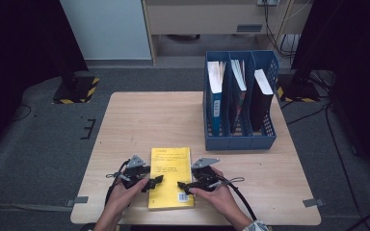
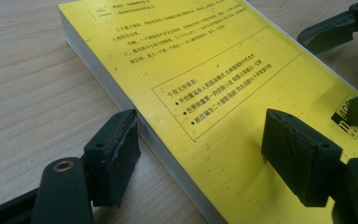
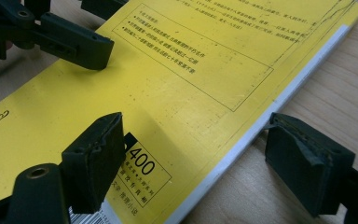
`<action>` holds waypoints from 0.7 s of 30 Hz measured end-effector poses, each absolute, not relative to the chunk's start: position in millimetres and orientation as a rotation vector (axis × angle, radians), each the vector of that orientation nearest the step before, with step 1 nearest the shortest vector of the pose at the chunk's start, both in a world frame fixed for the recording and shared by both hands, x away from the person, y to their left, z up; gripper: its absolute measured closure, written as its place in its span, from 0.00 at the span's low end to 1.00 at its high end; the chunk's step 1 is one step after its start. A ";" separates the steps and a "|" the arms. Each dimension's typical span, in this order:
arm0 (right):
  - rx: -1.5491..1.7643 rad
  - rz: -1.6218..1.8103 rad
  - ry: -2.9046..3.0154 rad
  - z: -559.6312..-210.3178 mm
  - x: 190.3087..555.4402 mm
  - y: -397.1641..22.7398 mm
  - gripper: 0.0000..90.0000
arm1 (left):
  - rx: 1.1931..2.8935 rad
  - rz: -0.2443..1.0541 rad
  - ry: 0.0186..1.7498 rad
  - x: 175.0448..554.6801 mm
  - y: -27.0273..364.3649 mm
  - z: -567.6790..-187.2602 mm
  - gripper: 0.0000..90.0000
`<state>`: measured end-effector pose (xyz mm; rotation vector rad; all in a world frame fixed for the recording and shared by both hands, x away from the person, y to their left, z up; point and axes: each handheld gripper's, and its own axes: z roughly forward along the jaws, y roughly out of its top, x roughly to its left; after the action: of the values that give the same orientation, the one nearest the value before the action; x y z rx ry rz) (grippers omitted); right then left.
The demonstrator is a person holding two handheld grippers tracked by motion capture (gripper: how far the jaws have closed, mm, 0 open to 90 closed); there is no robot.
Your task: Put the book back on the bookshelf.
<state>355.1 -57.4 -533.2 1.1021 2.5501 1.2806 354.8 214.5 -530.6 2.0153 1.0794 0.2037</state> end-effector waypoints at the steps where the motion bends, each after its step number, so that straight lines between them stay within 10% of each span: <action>1: 1.099 1.291 2.537 -534.2 354.7 -57.8 0.22 | 2.011 0.202 1.084 355.9 213.1 -530.5 0.30; 21: 1.077 1.314 2.522 -536.5 353.1 -61.0 0.21 | 2.089 0.217 1.059 375.5 202.6 -529.9 0.08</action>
<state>353.1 -61.0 -536.5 1.0774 2.5221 1.3138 375.5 202.6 -529.9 2.0892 1.0595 0.2168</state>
